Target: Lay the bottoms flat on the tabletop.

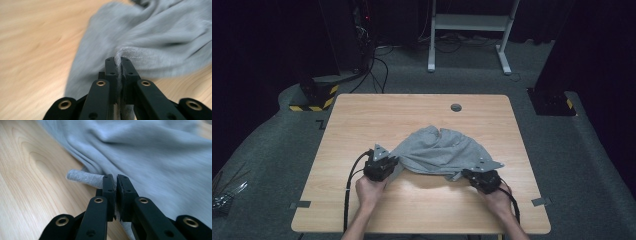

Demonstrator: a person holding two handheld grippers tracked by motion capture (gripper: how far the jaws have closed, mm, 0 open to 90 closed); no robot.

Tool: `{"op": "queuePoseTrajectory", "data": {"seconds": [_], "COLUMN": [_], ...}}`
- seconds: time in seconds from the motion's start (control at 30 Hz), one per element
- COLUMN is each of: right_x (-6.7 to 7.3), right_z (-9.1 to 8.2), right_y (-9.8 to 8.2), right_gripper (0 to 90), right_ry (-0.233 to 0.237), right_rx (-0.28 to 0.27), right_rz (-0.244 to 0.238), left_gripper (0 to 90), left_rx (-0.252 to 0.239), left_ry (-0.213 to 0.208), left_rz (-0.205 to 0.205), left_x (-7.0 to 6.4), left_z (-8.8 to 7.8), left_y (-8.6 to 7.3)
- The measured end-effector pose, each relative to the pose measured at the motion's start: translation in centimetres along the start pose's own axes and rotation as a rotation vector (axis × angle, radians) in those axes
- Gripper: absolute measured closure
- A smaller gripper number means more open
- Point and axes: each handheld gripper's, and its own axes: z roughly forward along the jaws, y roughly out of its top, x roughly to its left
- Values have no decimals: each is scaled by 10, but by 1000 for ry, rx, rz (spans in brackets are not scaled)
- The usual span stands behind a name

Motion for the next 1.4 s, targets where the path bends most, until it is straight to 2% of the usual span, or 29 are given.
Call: {"op": "queuePoseTrajectory", "data": {"seconds": [0.07, 0.13, 0.2, 0.27, 0.37, 0.43, 0.5, 0.53, 0.63, 0.7, 0.77, 0.8, 0.87, 0.97, 1.0, 1.03, 1.13, 1.17, 1.23, 1.3, 1.4], "right_x": [-9, -16, -15, -11, -4, 0, 5, 8, 8, 1, -5, -9, -20, -30, -30, -27, -12, -8, -2, -1, 2], "right_z": [-9, -10, -9, -9, -8, -5, 4, 11, 28, 36, 43, 48, 54, 57, 55, 49, 28, 25, 28, 37, 48], "right_y": [-7, -13, -14, -11, -4, -1, 0, 0, -4, -3, 2, 6, 11, 16, 17, 19, 23, 23, 22, 18, 14], "right_gripper": [852, 837, 799, 731, 670, 677, 751, 793, 845, 859, 859, 857, 842, 748, 702, 693, 689, 692, 690, 684, 659], "right_ry": [-17, -4, -5, 4, 20, 34, 47, 43, 6, -17, -55, -83, -106, -143, -132, -116, -75, -61, -49, -31, -7], "right_rx": [2, 16, 16, -7, -28, -30, 17, 43, 76, 57, 67, 71, 74, 100, 108, 102, 34, 24, 43, 53, 63], "right_rz": [19, 46, 52, 50, 42, 33, 8, -6, -3, 20, 22, 19, 43, 97, 123, 129, 107, 100, 80, 98, 124], "left_gripper": [851, 839, 782, 695, 616, 623, 686, 745, 829, 837, 837, 824, 779, 704, 676, 662, 610, 601, 599, 631, 783], "left_rx": [44, 80, 79, 76, 81, 84, 98, 101, 108, 108, 109, 108, 108, 99, 85, 70, 46, 39, 25, 49, 81], "left_ry": [-10, -26, -39, -75, -71, -73, -88, -89, -72, -59, -39, -25, -18, -35, -41, -41, -58, -62, -70, -74, -88], "left_rz": [-2, 22, 27, 13, 23, 14, 15, 18, 20, 9, 13, 14, 3, -10, -8, 7, 30, 32, 22, 22, 41], "left_x": [3, -1, -6, -9, -11, -10, -11, -11, -11, -9, -8, -8, -8, -9, -11, -14, -20, -22, -23, -24, -26], "left_z": [3, 9, 12, 14, 17, 19, 23, 25, 35, 42, 49, 53, 59, 59, 55, 51, 34, 30, 26, 30, 37], "left_y": [-8, -13, -15, -16, -18, -22, -26, -27, -26, -21, -15, -12, -8, -5, -5, -6, -11, -14, -18, -22, -25]}}
